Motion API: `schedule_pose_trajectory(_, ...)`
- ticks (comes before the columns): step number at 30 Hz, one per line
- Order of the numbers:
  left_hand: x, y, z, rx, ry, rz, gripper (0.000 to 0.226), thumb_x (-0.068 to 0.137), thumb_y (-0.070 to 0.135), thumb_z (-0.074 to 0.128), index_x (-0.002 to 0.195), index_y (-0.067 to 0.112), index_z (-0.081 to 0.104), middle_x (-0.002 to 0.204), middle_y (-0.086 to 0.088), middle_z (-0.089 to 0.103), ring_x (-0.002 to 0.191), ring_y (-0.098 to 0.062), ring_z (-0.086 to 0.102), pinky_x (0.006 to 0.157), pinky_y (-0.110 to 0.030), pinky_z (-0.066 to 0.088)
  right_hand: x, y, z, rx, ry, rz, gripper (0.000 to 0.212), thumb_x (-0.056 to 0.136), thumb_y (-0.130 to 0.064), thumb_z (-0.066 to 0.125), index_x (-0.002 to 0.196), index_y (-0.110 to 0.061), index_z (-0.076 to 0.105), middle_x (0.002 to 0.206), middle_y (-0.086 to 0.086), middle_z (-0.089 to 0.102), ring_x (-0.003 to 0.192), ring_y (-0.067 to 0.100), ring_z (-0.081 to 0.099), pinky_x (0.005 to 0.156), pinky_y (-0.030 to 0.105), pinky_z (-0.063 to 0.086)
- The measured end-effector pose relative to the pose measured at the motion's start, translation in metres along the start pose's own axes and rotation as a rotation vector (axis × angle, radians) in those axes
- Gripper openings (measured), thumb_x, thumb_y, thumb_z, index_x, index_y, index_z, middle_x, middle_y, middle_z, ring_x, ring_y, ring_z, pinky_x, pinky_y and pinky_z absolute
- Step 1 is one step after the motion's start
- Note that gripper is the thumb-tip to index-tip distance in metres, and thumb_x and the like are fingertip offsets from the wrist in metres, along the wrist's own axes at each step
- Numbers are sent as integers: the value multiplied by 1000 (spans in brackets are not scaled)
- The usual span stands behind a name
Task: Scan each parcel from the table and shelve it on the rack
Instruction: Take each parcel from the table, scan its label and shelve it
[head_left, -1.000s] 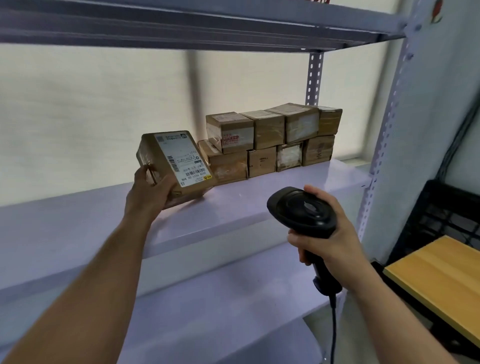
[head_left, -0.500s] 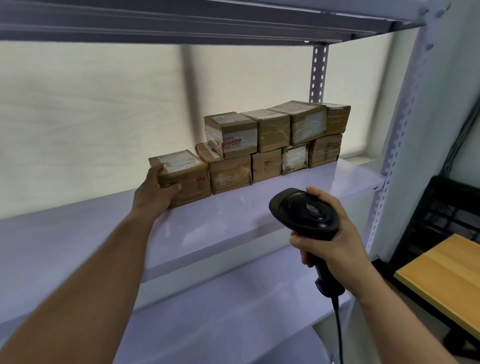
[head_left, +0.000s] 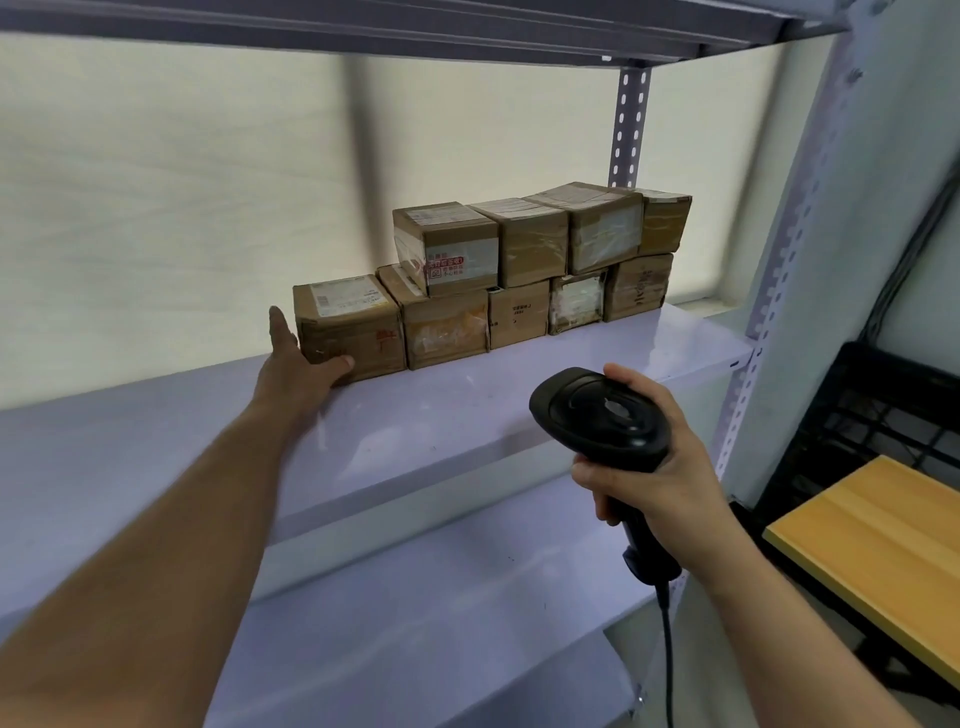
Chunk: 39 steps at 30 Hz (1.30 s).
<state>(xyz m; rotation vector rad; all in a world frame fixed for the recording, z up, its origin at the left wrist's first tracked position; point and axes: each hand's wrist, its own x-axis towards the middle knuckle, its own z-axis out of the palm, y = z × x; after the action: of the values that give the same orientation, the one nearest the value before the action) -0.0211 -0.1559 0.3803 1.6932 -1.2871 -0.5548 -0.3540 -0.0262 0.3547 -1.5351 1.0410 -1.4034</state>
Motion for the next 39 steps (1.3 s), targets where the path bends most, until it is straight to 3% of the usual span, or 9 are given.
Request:
schedule_pose_trajectory(6, -51, 15, 14, 200, 220, 26, 101, 84, 32, 71, 155, 15, 2, 159, -16, 17, 145, -33, 17, 115, -48, 23, -17, -6, -19, -9, -28, -18, 81, 74, 12, 75, 125, -47, 53, 118, 13, 61, 55, 27, 61, 53, 34, 54)
schedule_pose_trajectory(9, -95, 30, 31, 206, 338, 132, 89, 84, 37, 70, 153, 15, 18, 154, -12, 26, 142, -31, 23, 112, -46, 28, -30, -6, -33, -4, -42, -15, 81, 74, 13, 75, 127, -44, 52, 120, 11, 60, 55, 28, 61, 52, 34, 54)
schedule_pose_trajectory(13, -147, 51, 68, 191, 329, 263, 73, 86, 35, 70, 145, 13, 33, 144, -11, 39, 133, -28, 35, 106, -44, 36, -49, -5, -60, 7, -48, -7, 82, 73, 11, 76, 129, -43, 52, 121, 10, 60, 54, 30, 61, 51, 37, 54)
schedule_pose_trajectory(19, -219, 71, 140, 140, 188, 369, 59, 86, 31, 70, 137, 12, 45, 135, -11, 47, 124, -27, 43, 105, -45, 37, -86, -2, -115, 70, -21, -2, 81, 74, 13, 76, 130, -40, 53, 114, 11, 62, 53, 30, 57, 50, 38, 51)
schedule_pose_trajectory(24, -275, 86, 210, 122, 28, 380, 60, 86, 30, 71, 137, 11, 45, 138, -10, 46, 128, -25, 39, 105, -34, 31, -125, 3, -171, 60, 55, -3, 81, 72, 15, 78, 128, -38, 53, 116, 11, 62, 56, 24, 61, 47, 33, 52)
schedule_pose_trajectory(28, -317, 104, 266, 109, -117, 404, 62, 85, 29, 72, 139, 12, 45, 140, -9, 46, 130, -26, 40, 106, -30, 29, -158, 8, -225, 46, 123, 12, 82, 71, 11, 80, 125, -46, 55, 119, 8, 61, 61, 23, 63, 48, 34, 52)
schedule_pose_trajectory(32, -358, 124, 323, 103, -244, 430, 63, 85, 33, 71, 139, 16, 44, 139, -5, 45, 129, -23, 39, 103, -29, 30, -193, 10, -278, -4, 191, 49, 84, 70, 3, 83, 133, -41, 49, 121, 8, 61, 67, 24, 65, 50, 39, 54)
schedule_pose_trajectory(36, -398, 146, 374, 81, -371, 451, 65, 86, 36, 69, 142, 16, 41, 142, -5, 42, 131, -21, 35, 102, -27, 29, -229, 7, -323, -51, 283, 43, 84, 70, 3, 83, 134, -39, 49, 119, 5, 63, 69, 15, 67, 48, 34, 52)
schedule_pose_trajectory(39, -424, 161, 409, 55, -474, 487, 65, 85, 34, 71, 141, 15, 42, 139, -7, 44, 130, -22, 37, 100, -26, 28, -253, 5, -354, -66, 370, 69, 83, 69, 3, 83, 134, -36, 49, 117, 2, 64, 63, 16, 65, 48, 35, 53)
